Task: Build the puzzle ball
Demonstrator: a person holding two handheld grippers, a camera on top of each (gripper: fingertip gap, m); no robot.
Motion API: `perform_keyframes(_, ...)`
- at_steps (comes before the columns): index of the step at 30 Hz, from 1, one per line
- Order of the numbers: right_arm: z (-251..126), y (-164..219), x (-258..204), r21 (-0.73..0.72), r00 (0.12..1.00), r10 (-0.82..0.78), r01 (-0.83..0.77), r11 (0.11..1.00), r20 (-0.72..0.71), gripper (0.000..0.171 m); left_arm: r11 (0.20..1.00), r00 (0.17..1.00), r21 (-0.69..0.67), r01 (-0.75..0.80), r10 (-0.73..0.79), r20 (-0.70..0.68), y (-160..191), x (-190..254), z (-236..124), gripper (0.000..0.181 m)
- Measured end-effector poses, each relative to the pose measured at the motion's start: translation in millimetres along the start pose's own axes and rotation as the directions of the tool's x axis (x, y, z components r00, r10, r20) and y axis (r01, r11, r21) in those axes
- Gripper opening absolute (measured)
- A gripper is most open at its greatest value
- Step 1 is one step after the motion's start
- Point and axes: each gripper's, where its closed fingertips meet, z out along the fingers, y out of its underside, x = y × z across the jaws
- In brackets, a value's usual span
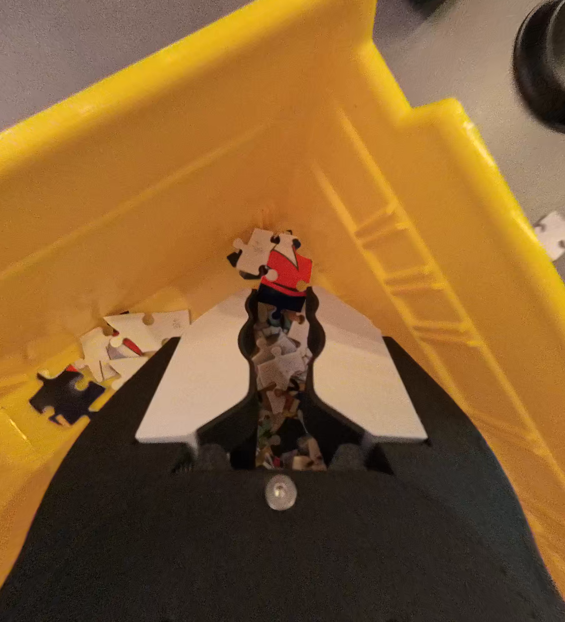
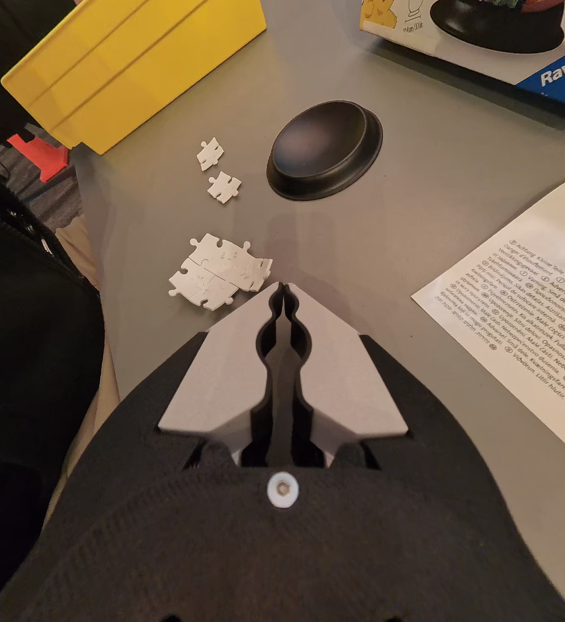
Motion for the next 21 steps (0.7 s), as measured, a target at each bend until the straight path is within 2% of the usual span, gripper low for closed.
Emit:
perform_keyframes(3,-0.1,-0.1,-0.1,0.001,1.0,0.0,0.0,1.0,0.001,0.0,0.965,0.964,0.167,0.203,-0.167,-0.207,-14.6,12.8,-23.2,0.027)
perform_keyframes(6,-0.2,-0.4,-0.3,0.003,1.0,-0.001,0.001,1.0,0.002,0.0,0.837,0.836,0.305,0.453,-0.281,-0.471,-31.9,18.7,-62.0,0.027)
perform_keyframes(8,-0.3,-0.5,-0.6,0.004,1.0,-0.003,0.003,1.0,0.003,0.0,0.724,0.754,0.396,0.564,-0.256,-0.605,-40.7,19.8,-93.4,0.027)
perform_keyframes(10,-0.4,-0.6,-0.7,0.006,1.0,-0.004,0.003,1.0,0.004,0.0,0.577,0.667,0.494,0.65,-0.123,-0.735,-49.9,24.9,-136.5,0.027)
perform_keyframes(13,-0.5,-0.7,-1.1,0.007,1.0,-0.007,0.007,1.0,0.003,0.0,0.422,0.597,0.542,0.727,0.003,-0.802,-47.9,24.0,-176.8,0.027)
perform_keyframes(16,-0.9,-1.0,-1.3,0.009,1.0,-0.01,0.01,1.0,0.003,0.0,0.367,0.559,0.55,0.751,0.091,-0.824,-46.8,31.0,-198.1,0.027)
perform_keyframes(21,-1.3,-1.5,-1.8,0.014,1.0,-0.011,0.011,1.0,0.006,0.0,0.328,0.543,0.56,0.761,0.149,-0.826,-44.8,35.5,-212.5,0.027)
